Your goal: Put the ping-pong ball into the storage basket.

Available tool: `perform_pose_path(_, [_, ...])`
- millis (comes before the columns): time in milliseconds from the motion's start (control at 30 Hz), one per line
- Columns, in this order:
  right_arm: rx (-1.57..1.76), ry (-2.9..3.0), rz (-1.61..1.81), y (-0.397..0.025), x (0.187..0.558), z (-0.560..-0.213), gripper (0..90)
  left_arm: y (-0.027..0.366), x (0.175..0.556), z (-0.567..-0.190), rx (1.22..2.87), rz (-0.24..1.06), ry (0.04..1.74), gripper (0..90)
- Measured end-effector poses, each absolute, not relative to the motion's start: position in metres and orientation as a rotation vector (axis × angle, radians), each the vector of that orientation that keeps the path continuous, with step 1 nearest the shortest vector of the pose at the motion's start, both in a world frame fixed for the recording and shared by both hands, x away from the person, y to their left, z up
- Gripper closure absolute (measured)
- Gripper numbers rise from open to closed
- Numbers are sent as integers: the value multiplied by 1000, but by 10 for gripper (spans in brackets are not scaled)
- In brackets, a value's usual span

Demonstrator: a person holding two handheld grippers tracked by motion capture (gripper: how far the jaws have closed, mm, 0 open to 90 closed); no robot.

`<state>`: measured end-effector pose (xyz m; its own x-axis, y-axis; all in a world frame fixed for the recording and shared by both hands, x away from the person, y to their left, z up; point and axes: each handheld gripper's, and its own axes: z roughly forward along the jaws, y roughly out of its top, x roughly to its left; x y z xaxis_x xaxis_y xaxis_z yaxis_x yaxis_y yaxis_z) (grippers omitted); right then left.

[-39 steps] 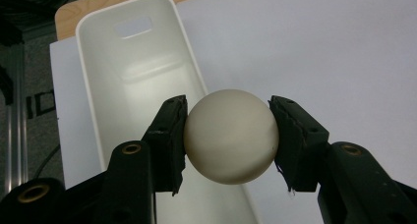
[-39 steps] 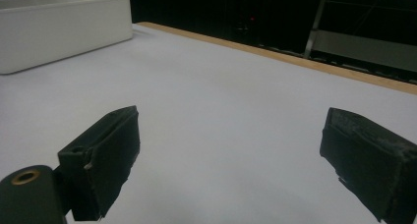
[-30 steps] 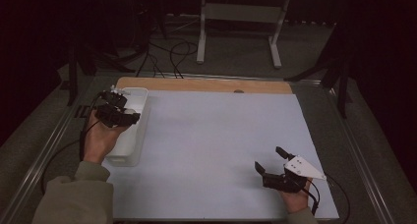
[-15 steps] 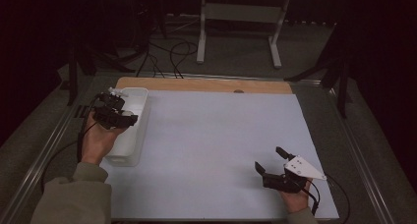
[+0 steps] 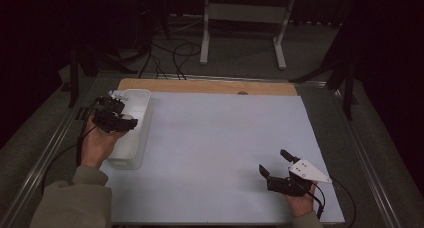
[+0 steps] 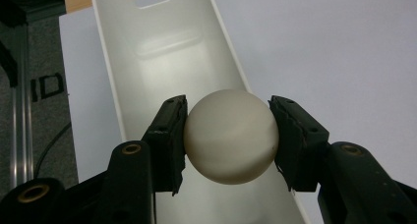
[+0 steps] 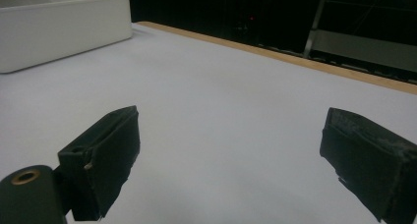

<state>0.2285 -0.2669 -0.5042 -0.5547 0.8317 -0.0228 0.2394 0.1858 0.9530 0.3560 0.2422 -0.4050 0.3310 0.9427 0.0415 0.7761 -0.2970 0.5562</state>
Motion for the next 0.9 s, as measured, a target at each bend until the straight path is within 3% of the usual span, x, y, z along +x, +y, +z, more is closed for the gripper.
perform_pose_path(900, [1002, 1912, 1378, -267, 228, -504, 79, 248, 358, -417, 2176, 486, 1540, 511])
